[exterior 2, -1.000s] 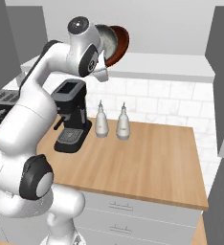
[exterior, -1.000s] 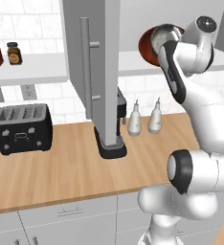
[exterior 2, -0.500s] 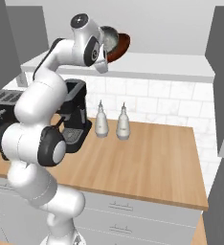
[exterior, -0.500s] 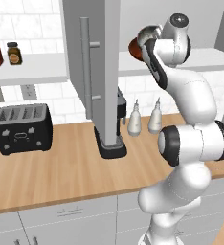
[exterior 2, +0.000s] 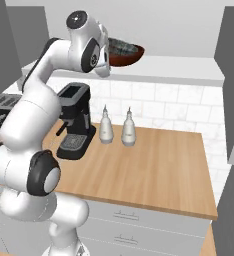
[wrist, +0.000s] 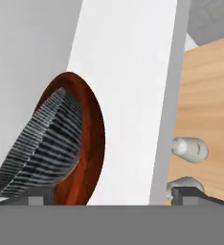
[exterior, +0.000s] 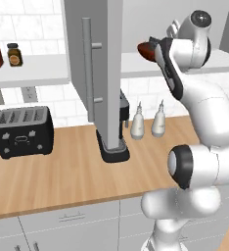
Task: Pick up the bowls on the counter and stack them on top of one another in the open cabinet. Place the smaller bowl on top of the larger bowl.
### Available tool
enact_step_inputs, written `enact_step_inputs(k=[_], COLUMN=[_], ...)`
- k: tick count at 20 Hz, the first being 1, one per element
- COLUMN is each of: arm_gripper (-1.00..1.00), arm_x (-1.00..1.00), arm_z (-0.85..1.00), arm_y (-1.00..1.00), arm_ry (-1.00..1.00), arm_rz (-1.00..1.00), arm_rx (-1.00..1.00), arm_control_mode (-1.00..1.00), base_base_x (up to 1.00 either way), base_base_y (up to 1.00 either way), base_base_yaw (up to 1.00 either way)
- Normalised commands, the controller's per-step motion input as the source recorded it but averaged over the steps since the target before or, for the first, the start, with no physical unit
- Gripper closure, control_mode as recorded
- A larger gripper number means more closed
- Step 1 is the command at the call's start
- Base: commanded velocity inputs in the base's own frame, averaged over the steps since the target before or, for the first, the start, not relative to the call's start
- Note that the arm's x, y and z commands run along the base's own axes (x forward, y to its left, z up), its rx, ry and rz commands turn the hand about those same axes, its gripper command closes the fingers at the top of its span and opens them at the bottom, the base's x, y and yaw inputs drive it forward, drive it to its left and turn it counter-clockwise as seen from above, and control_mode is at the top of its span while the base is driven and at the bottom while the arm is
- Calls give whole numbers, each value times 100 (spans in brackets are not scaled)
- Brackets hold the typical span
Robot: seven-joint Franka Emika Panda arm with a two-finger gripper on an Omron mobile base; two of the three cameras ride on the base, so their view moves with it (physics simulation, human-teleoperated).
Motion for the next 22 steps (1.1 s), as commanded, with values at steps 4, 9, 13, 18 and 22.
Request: enact_step_inputs(k=[4,9,13,18,22], arm_gripper=[-100,-100,-100,-100,-100], arm_x=[-100,-100,-100,-100,-50], arm_z=[-96,-100,-100,-100,16], arm_y=[-44,-44,-50,-55,-13], arm_ry=[-20,-3,-6,-55,-38], arm_rz=[-3,-2,-2,0,-2], arm_rx=[8,0,0,0,0], arm_control_mode=[-100,-100,-100,-100,-100], base_base_x=[0,0,0,0,0], base_base_y=[0,0,0,0,0], base_base_yaw=[0,0,0,0,0])
